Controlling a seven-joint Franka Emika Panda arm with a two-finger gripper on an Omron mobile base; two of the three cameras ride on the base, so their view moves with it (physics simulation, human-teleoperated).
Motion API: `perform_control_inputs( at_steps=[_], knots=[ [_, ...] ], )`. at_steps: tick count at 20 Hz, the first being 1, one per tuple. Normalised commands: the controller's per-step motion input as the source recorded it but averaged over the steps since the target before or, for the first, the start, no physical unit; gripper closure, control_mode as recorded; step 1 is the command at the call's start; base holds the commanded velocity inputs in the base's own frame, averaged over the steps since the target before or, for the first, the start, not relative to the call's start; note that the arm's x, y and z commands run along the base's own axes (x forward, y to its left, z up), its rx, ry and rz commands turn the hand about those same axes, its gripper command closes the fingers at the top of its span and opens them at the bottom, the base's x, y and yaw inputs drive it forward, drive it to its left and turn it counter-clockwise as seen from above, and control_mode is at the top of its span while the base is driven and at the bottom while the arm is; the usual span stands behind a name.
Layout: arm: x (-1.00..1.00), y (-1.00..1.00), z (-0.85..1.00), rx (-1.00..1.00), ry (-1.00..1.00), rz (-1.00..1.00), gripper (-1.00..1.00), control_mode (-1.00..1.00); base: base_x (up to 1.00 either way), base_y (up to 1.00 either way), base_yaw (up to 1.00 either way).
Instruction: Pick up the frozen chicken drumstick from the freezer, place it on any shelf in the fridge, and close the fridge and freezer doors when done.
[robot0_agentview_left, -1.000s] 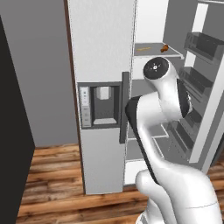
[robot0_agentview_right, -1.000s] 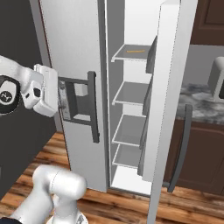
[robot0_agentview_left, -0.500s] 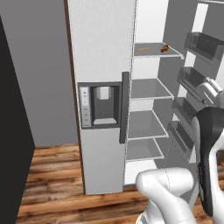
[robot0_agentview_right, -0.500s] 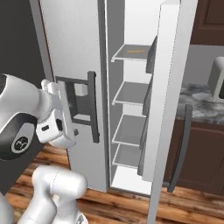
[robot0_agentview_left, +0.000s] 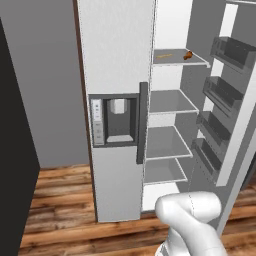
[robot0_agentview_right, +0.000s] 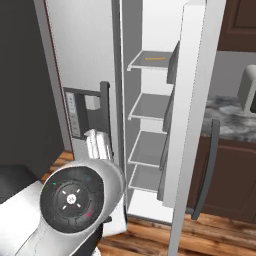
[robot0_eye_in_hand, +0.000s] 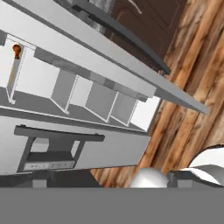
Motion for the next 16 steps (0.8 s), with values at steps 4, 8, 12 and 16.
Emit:
perform_control_inputs(
  at_steps=[4, 8, 12, 16],
  knots=[
    [-0.62, -1.00, 0.00, 0.09, -0.10, 0.21, -1.00, -1.00, 0.00, 0.00, 0.00],
    [0.34, -1.00, 0.00, 0.00, -0.19, 0.28, -1.00, -1.00, 0.00, 0.00, 0.00],
    [0.67, -0.97, -0.05, 0.00, -0.09, 0.27, -1.00, -1.00, 0.00, 0.00, 0.00],
    [0.84, -0.86, -0.14, -0.03, -0.02, 0.21, -1.00, -1.00, 0.00, 0.00, 0.00]
  ],
)
